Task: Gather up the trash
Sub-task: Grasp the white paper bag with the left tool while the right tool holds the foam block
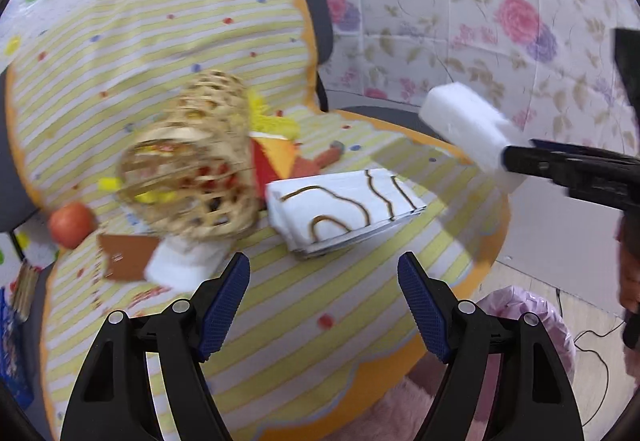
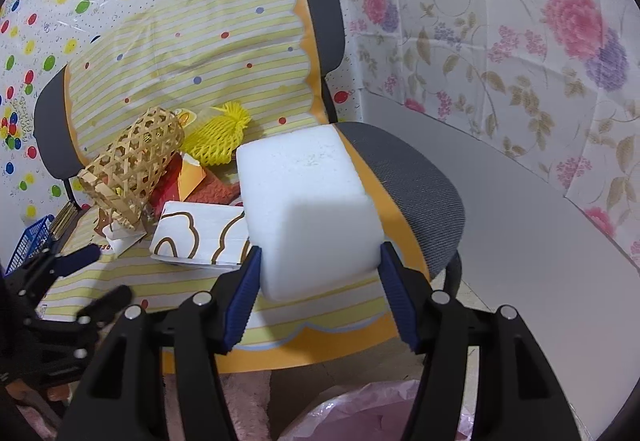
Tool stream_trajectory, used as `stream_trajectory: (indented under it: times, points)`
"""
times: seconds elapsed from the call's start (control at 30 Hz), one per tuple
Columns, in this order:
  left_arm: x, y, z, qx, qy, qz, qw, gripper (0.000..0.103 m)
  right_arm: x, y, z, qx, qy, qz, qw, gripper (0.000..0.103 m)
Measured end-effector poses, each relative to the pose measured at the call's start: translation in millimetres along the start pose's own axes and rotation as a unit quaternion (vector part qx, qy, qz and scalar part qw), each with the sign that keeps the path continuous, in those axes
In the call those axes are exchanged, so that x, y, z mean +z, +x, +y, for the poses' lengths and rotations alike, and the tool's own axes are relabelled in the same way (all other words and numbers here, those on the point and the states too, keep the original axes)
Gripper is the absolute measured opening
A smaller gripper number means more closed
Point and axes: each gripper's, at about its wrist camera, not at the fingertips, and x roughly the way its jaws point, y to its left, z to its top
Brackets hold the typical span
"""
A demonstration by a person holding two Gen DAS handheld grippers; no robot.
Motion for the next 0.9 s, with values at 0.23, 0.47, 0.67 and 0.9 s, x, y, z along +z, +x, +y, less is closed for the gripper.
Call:
stream_trajectory:
  times: [0.23,0.47,0.67,0.9]
  points:
    - [18.7,42.0,-14.6,0.003,0.03,0.015,0.9994,0.077,-5.7,-2.3,-22.2,-0.003,0.02,0.006,1.0,0.059]
    - [17.9,67.8,-10.9,0.0,0.07,0.057,0.9959,0.077,-8.4,-0.7,-28.4,0.003,0.022,0.011,1.0,0.059]
    - [20.4,71.8,-3.6,-0.041,0.061,0.074,0.9945,0.064,-10.6,0.2,-28.5,0.008,0.029,0.015,0.999,0.059]
    - [25.8,70.4,-11.3,-0.068,0.029,0.069,0.9949,0.005,-13.7,-18.0,-20.3,0.009,0.029,0.011,0.999,0.059]
